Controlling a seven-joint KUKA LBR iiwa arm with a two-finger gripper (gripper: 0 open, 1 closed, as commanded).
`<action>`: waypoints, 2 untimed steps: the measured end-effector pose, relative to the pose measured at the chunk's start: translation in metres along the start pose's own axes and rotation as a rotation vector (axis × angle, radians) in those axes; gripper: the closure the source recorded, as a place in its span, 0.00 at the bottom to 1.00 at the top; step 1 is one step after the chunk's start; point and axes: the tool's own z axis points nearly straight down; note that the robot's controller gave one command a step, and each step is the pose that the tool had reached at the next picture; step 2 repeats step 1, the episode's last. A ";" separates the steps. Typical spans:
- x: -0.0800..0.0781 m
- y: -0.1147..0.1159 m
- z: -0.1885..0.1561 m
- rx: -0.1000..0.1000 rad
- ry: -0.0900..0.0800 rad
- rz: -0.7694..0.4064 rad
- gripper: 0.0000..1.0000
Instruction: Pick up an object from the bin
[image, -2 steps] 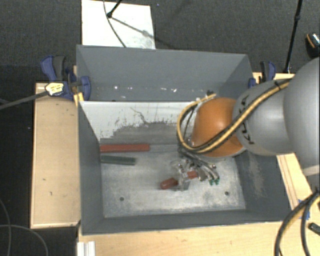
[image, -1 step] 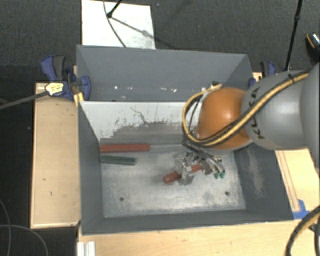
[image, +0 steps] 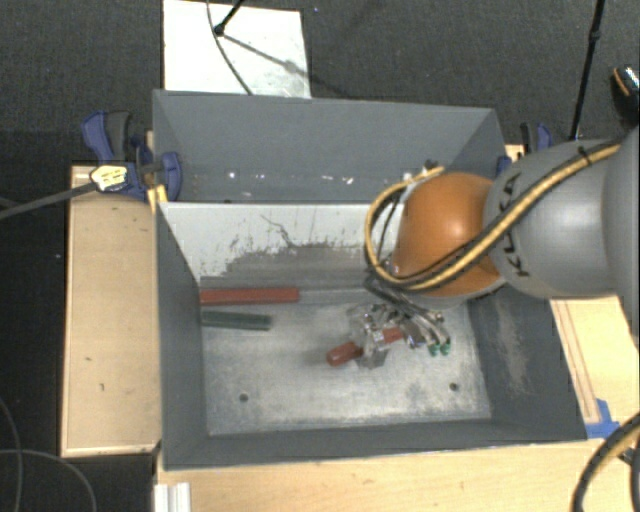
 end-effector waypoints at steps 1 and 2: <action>-0.002 0.000 -0.068 0.001 -0.003 0.003 1.00; -0.002 0.000 -0.068 0.001 -0.003 0.003 1.00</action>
Offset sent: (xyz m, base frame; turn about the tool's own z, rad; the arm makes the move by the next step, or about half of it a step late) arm -0.0002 0.0000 0.0630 0.0000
